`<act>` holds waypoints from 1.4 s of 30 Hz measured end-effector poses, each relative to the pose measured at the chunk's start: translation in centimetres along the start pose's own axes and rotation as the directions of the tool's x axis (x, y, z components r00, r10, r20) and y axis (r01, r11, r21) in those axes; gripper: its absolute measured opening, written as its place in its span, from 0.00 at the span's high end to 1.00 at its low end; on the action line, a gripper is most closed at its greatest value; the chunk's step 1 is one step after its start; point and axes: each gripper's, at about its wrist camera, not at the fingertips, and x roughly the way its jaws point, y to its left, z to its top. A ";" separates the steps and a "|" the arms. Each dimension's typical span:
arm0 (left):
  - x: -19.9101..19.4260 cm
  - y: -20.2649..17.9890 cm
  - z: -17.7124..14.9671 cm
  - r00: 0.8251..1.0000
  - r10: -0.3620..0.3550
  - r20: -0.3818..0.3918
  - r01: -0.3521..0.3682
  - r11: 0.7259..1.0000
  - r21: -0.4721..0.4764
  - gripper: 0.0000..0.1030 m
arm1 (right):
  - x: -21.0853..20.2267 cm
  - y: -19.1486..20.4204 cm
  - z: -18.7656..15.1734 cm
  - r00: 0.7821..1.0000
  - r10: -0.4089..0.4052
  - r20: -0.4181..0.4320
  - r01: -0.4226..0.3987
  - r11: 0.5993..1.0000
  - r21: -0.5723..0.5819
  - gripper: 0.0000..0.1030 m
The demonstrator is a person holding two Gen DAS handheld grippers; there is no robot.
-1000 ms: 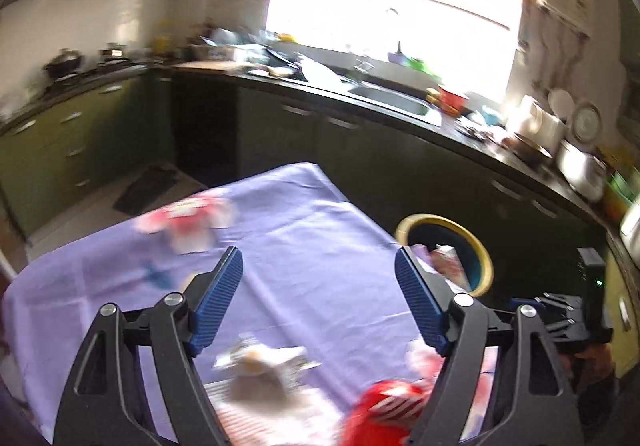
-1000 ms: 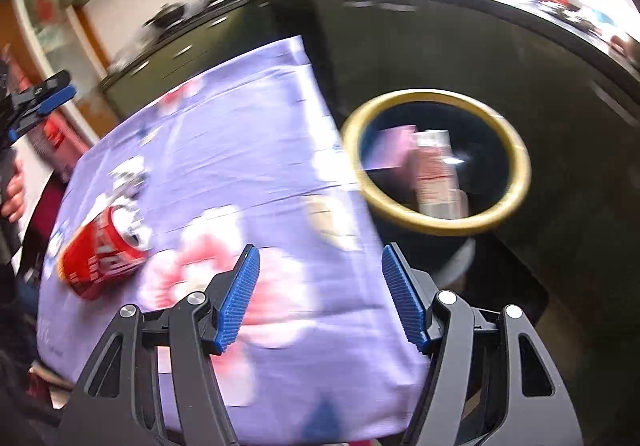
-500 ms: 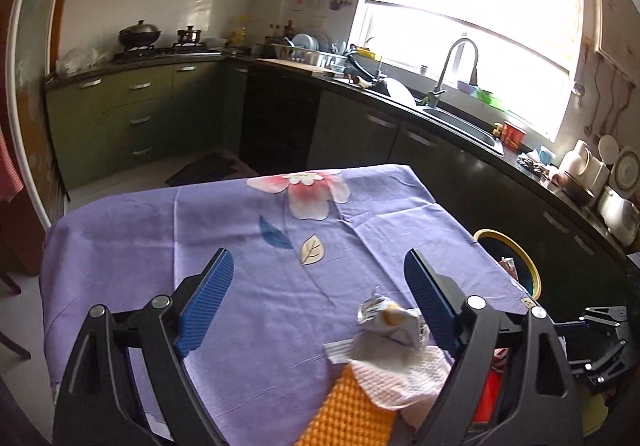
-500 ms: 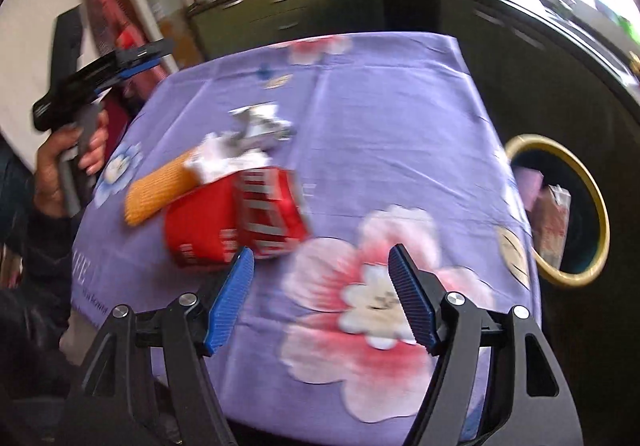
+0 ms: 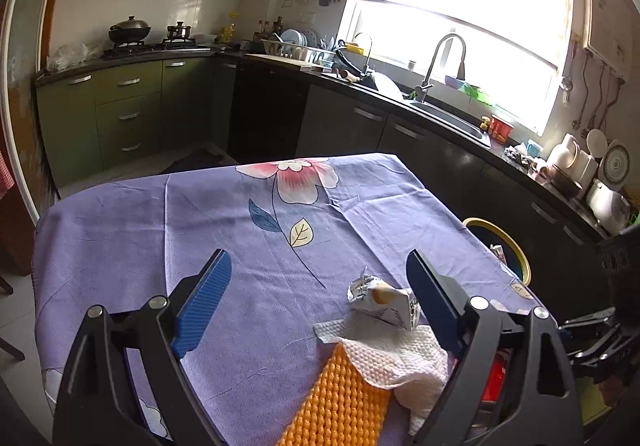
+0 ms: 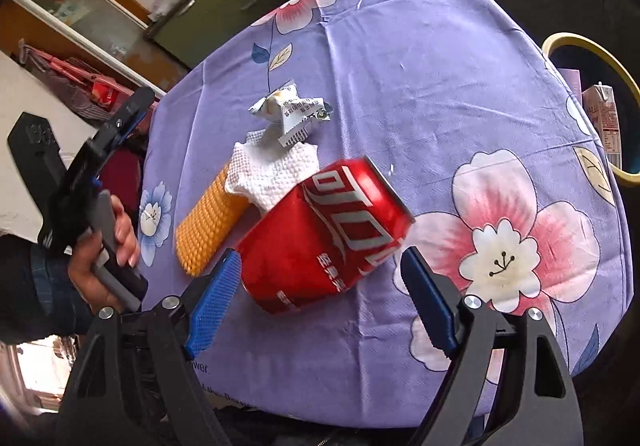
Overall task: Collect trash
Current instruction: 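Grasp the crumpled white snack wrapper with the right gripper, then carry the snack wrapper over the bin and open the right gripper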
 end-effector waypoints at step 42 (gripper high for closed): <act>0.6 -0.7 -0.7 0.999 0.014 -0.031 -0.013 0.999 0.041 0.16 | 6.4 2.3 13.4 0.988 -0.149 -0.052 0.124 0.939 -0.321 0.70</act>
